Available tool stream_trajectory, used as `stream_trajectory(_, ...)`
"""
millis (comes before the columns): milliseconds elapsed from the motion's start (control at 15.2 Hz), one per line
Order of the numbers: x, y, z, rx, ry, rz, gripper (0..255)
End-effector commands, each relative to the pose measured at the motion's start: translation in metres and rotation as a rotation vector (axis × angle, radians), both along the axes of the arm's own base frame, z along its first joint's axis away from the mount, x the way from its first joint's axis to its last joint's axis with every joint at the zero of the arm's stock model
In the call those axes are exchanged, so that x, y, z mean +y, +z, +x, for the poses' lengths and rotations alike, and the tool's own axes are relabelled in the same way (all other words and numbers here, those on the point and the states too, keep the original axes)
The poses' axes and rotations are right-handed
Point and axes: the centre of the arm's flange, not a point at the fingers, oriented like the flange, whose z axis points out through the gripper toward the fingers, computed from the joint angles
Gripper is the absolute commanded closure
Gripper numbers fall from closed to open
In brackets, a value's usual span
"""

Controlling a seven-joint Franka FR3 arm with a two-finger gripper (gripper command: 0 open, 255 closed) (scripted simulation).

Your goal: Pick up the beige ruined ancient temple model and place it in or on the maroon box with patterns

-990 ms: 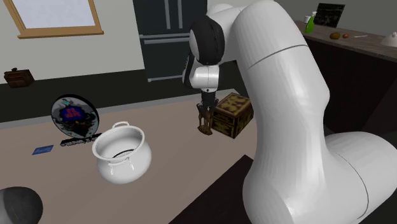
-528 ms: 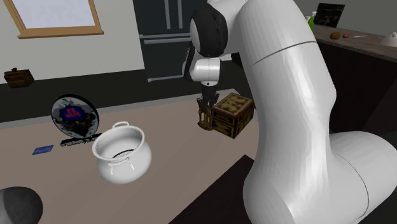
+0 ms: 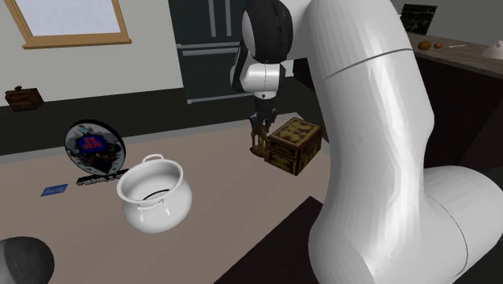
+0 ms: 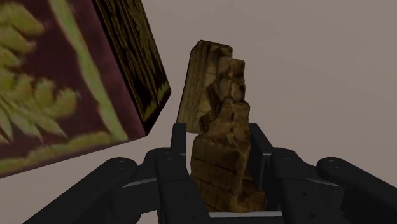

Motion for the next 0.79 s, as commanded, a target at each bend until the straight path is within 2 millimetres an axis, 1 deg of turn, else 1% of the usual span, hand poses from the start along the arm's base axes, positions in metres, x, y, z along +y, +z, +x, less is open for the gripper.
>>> stream_trajectory(0, 0.000, 0.012, -0.002, 0.000, 0.000, 0.000, 255)
stream_trajectory(726, 0.000, 0.070, -0.002, 0.000, 0.000, 0.000, 255)
